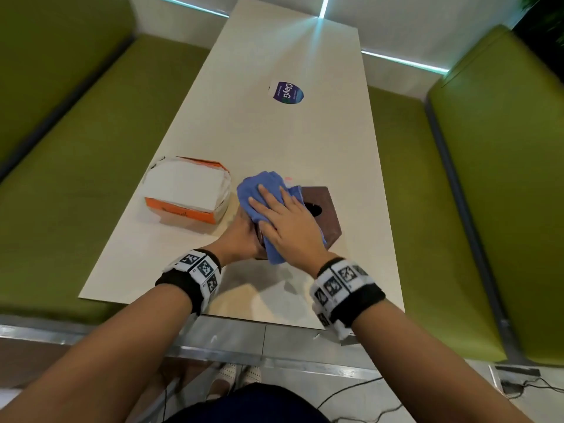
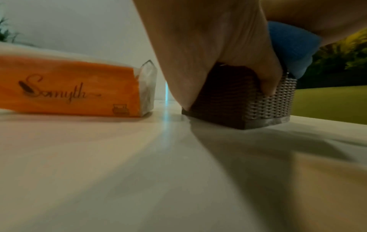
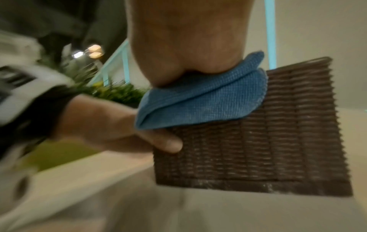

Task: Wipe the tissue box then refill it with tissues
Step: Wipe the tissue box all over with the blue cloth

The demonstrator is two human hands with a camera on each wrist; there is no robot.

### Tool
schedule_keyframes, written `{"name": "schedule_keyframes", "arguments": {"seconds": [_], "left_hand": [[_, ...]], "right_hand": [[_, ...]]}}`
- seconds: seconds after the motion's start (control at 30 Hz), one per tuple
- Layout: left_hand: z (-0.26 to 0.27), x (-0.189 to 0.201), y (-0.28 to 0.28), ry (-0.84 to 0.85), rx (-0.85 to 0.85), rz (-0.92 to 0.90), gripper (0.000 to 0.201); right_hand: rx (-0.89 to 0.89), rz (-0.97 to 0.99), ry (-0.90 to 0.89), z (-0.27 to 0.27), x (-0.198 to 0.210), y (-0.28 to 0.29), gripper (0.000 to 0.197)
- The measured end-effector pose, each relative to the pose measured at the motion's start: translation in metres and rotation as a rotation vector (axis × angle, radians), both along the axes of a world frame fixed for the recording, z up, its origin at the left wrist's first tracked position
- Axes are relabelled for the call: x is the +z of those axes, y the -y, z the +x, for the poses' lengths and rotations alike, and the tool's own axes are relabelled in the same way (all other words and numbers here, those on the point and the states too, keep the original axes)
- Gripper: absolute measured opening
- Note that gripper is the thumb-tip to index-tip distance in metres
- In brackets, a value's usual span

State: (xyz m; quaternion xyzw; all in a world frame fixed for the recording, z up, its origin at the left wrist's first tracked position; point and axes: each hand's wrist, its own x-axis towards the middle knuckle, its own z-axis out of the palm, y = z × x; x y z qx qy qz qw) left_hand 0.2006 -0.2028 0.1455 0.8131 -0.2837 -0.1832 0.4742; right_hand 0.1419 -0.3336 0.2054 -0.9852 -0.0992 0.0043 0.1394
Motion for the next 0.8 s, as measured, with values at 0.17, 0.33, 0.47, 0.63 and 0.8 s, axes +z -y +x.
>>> {"name": "schedule_keyframes", "arguments": {"seconds": [0.17,0.33,0.47,0.63,0.8], "left_hand": [[-0.003,-0.003,0.001,0.039,0.197,-0.002,0.128],[-0.006,-0.005,0.007,0.038,0.176,0.106,0.121],[-0.010,-0.004,0.005,-0.092,0.315,0.040,0.068],[-0.008,0.001,0.009,0.079,0.273,0.011,0.130],[0.002,-0.004,0.009,0.084,0.222,0.044,0.132]], "right_hand": [[-0.225,-0.136,-0.031,0.046,-0.004,0.030,0.049],[-0.233,-0.019,0.032,0.025,-0.004,-0.014,0.049],[-0.023,0.043,0.081,0.011,-0.013,-0.015,0.046],[-0.403,0.136,0.071,0.026,-0.001,0.048,0.050],[-0.612,0.002,0.096,0.008,-0.003,0.040,0.062]]}}
